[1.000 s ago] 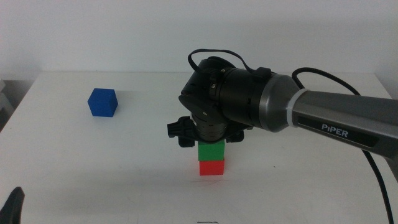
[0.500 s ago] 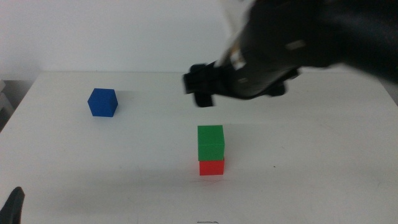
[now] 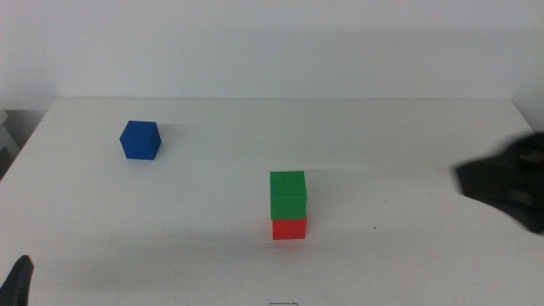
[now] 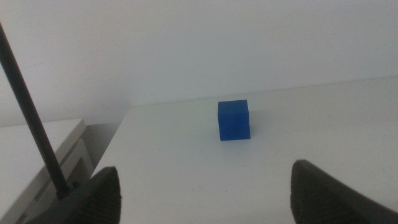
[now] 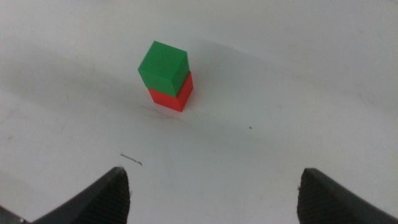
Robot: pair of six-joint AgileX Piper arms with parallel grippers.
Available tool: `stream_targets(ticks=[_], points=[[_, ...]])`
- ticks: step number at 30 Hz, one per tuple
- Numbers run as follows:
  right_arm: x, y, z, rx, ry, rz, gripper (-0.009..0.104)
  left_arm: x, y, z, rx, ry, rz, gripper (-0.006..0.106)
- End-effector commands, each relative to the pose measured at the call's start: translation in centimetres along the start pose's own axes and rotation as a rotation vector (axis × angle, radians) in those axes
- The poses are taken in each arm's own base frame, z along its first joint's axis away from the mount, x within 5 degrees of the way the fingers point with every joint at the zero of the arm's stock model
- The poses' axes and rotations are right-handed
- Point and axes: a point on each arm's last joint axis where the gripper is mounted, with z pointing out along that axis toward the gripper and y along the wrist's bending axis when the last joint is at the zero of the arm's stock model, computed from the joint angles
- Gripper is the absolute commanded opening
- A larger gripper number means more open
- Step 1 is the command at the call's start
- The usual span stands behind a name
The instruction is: Stack red cubes first, then green, then blue cubes in a specific spot.
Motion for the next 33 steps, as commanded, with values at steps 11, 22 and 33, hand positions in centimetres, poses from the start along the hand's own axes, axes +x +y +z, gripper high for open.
stream_targets(ticks=[11, 22, 33], points=[[3.7, -2.3, -5.7, -0.135, -0.191, -0.139, 0.079, -0.9, 0.1, -0.2, -0.009, -0.097, -0.009, 0.094], [4.4, -3.3, -8.1, -0.162, -0.309, -0.16, 0.079, -0.9, 0.1, -0.2, -0.009, -0.097, -0.009, 0.094], [4.3, -3.4, -8.7, -0.171, -0.369, -0.163, 0.079, -0.9, 0.1, -0.2, -0.009, -0.097, -0.009, 0.094]])
